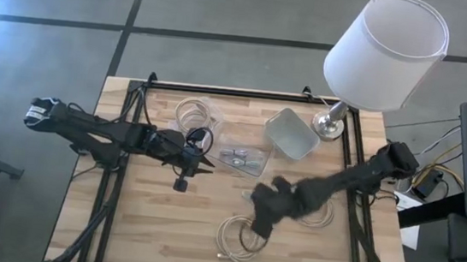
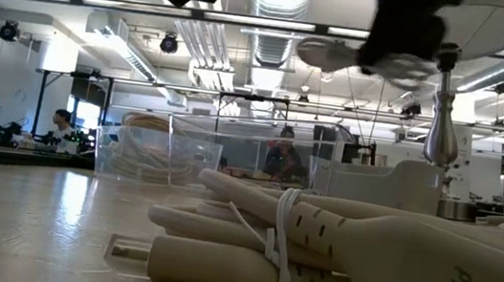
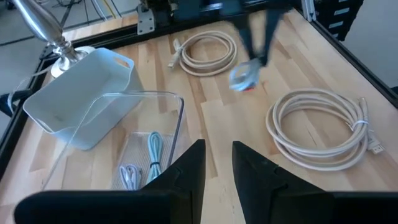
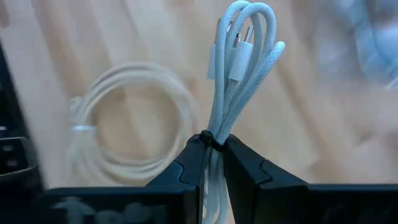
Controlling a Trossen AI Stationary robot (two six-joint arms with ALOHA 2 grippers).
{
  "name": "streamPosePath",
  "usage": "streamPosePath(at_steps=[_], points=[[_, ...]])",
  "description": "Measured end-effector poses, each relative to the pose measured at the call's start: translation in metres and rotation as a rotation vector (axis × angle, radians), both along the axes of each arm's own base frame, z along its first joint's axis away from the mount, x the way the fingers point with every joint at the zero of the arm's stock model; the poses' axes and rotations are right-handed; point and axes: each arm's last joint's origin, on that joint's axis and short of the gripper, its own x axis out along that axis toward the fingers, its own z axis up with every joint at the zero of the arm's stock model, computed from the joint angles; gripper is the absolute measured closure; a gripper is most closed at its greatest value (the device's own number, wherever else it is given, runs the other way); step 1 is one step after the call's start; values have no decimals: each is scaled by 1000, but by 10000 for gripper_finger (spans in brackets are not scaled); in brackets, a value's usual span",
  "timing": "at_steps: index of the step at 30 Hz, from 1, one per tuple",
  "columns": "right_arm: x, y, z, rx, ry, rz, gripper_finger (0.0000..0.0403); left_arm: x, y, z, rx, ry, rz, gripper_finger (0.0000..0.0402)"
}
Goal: Pick & Place USB Port
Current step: Put the white USB cable into the transparent bin
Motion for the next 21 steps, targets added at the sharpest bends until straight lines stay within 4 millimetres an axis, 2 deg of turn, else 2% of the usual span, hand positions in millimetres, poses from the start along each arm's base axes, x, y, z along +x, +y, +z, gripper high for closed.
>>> streamPosePath(at_steps=[5, 10, 16, 21], points=[[15, -59, 10, -85, -15, 65, 365, 0, 0, 0, -14, 1, 5, 321], [31, -111, 9, -126, -44, 255, 365, -1, 0, -1, -32, 18, 15, 321], [41, -174, 3, -165, -87, 127, 365, -2, 0, -3, -46, 37, 24, 321], [52, -203, -16, -144, -95, 172, 364, -2, 0, -3, -45, 42, 24, 321]])
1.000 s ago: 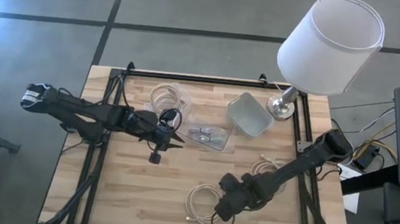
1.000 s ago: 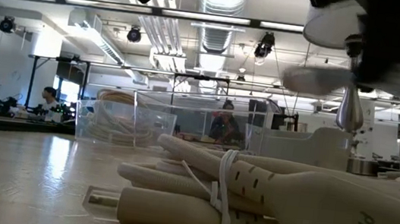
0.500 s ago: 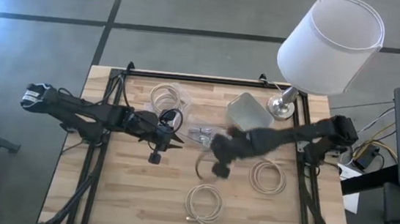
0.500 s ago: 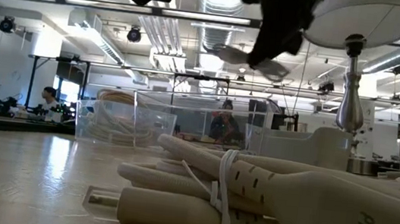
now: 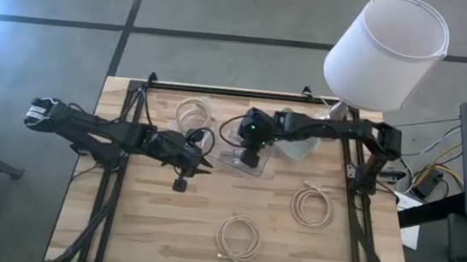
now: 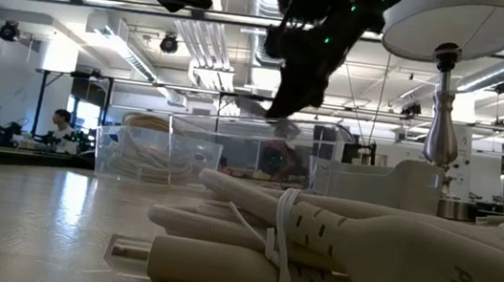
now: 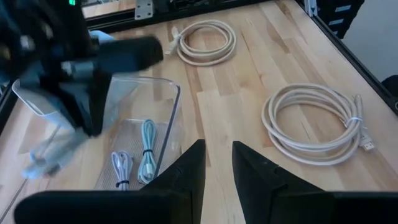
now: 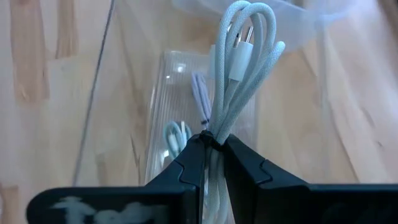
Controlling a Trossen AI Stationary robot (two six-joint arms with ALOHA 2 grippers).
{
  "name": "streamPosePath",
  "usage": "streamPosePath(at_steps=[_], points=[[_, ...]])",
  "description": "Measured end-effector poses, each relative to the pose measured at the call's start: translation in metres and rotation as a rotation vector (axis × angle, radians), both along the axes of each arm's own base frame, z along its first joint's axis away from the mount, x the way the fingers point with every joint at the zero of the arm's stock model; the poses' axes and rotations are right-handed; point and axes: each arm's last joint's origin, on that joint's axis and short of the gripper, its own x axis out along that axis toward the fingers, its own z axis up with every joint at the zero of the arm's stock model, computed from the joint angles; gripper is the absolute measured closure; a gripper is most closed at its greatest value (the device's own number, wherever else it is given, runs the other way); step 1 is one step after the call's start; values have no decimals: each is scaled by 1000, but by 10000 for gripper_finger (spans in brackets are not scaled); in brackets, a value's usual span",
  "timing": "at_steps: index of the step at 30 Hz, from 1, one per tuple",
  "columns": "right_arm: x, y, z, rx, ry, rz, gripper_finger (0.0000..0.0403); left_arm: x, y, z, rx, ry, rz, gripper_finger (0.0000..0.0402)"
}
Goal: Pick & Place USB Port
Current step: Put the white USB cable into the transparent bin, then put the brown USB cable into the gray bin
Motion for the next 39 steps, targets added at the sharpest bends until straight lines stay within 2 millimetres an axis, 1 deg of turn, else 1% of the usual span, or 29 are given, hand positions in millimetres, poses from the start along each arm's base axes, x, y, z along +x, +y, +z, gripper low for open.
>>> streamPosePath(at_steps=[3, 5, 11, 21, 24, 29, 33, 39], points=[[8, -6, -18, 7, 25, 32, 364, 0, 0, 0, 1, 4, 0, 321], [10, -8, -27, 5, 52, 21, 364, 0, 0, 0, 1, 4, 0, 321], [14, -14, -41, 0, 90, -21, 364, 0, 0, -1, 1, 6, 0, 321], [26, -17, -72, -39, 176, 10, 363, 0, 0, -1, -23, 8, 14, 321], [32, -19, -75, -57, 182, 9, 355, 0, 0, -1, -24, 8, 15, 321], [34, -19, -69, -70, 192, 38, 320, 0, 0, -1, -25, 8, 15, 321], [33, -19, -61, -98, 197, 31, 293, 0, 0, -1, -24, 10, 15, 321], [27, -17, -60, -97, 260, 14, 266, -1, 0, -2, -27, 26, 18, 321]])
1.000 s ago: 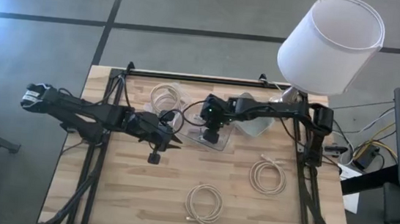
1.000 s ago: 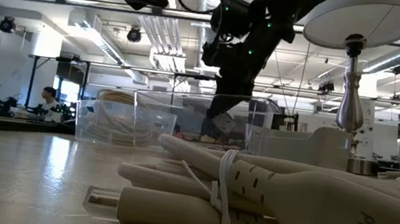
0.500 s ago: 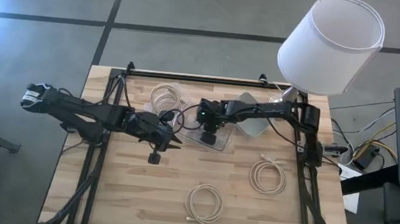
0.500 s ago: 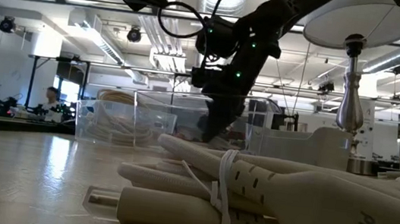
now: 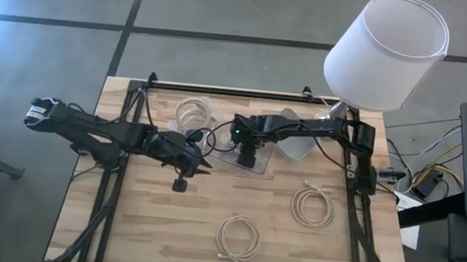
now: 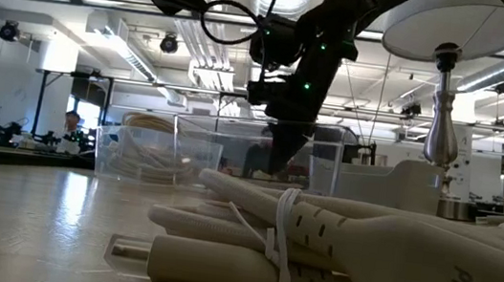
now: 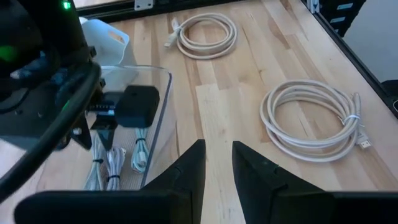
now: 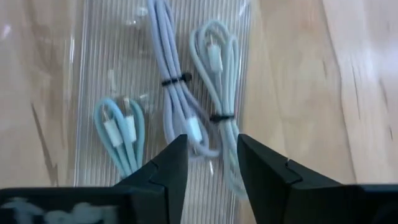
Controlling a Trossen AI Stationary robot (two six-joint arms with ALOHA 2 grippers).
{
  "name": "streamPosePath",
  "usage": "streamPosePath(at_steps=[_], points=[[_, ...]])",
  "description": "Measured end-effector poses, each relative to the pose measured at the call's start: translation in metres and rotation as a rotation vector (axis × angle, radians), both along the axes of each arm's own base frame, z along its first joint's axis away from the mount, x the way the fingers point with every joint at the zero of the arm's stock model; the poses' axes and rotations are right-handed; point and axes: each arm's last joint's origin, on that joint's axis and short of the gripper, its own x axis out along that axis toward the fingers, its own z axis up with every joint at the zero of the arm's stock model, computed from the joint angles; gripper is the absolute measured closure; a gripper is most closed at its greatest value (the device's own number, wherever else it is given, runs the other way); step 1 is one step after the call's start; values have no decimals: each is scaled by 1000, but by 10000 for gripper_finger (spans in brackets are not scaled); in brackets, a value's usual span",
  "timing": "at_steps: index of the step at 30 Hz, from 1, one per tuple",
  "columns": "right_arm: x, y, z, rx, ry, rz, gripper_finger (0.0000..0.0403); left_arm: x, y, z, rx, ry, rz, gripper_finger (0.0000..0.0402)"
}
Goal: Pick & Place USB Port
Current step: Put the brown USB cable into the gray bin
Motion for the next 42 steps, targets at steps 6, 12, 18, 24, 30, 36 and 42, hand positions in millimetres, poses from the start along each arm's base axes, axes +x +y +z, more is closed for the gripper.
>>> streamPosePath(at_steps=[6, 12, 18, 24, 30, 36, 42], points=[[-6, 17, 12, 25, 23, -24, 253, 0, 0, 0, 1, 5, 0, 321], [-15, 47, 44, 64, -39, -68, 251, 0, 0, 0, -1, 5, 1, 321], [-31, 85, 80, 98, -117, -50, 257, 0, 0, 0, -1, 5, 1, 321], [-52, 121, 97, 173, -104, -126, 258, 0, 0, 0, -1, 5, 1, 321], [-79, 152, 88, 200, 71, -267, 259, 0, 0, 0, -1, 5, 1, 321], [-102, 182, 61, 247, 227, -360, 255, 0, 0, 0, -1, 5, 1, 321], [-131, 198, 23, 308, 430, -483, 254, 0, 0, 0, -1, 5, 1, 321]])
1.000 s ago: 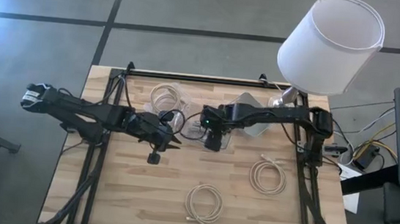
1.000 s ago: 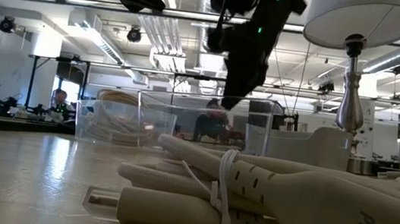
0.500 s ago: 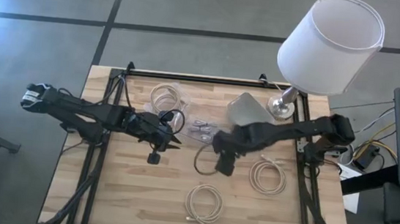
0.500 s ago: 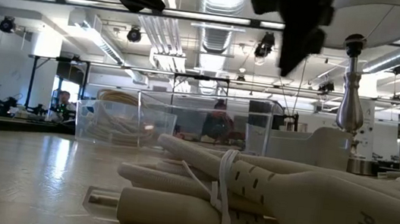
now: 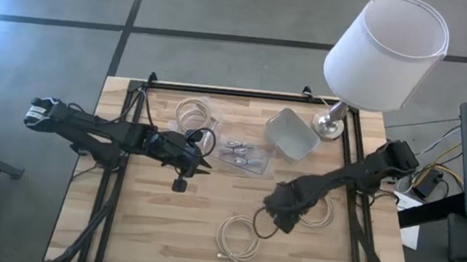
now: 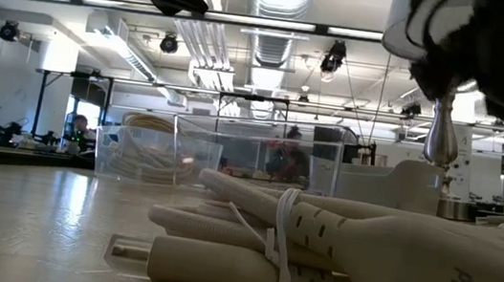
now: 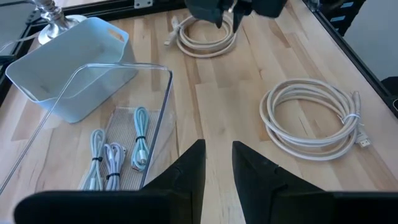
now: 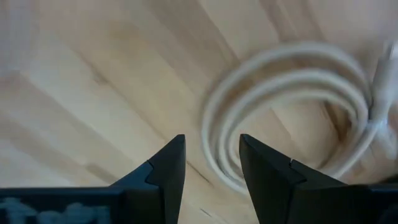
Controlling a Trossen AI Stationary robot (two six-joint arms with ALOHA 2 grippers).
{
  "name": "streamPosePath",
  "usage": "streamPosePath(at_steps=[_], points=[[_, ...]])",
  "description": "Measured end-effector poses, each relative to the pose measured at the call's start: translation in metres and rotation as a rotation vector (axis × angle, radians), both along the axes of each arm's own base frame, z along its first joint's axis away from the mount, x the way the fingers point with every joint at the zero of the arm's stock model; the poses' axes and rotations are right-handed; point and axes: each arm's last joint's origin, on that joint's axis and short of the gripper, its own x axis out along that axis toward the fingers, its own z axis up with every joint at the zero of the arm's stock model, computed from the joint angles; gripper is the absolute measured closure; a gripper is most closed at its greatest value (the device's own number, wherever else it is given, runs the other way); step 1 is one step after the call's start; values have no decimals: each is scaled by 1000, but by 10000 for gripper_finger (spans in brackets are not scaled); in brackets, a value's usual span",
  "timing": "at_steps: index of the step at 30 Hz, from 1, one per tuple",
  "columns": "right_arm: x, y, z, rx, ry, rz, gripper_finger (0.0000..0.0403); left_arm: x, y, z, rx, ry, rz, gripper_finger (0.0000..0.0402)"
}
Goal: Pick & Place USB Port
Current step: Put the brown USB cable into the gray bin
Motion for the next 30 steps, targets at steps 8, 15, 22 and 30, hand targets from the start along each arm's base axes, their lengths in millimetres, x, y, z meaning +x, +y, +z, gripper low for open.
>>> streamPosePath(at_steps=[8, 15, 22, 30], points=[[-23, 5, -36, 75, 104, -62, 264, 0, 0, 0, -15, 0, 9, 321], [-31, 1, -51, 59, 130, -81, 270, 0, 0, 1, -19, -6, 11, 321], [-30, 2, -56, 84, 99, -85, 270, 0, 0, 1, -24, -6, 15, 321], [-24, 8, -47, 121, 64, -40, 252, 0, 0, 1, -24, -7, 15, 321]])
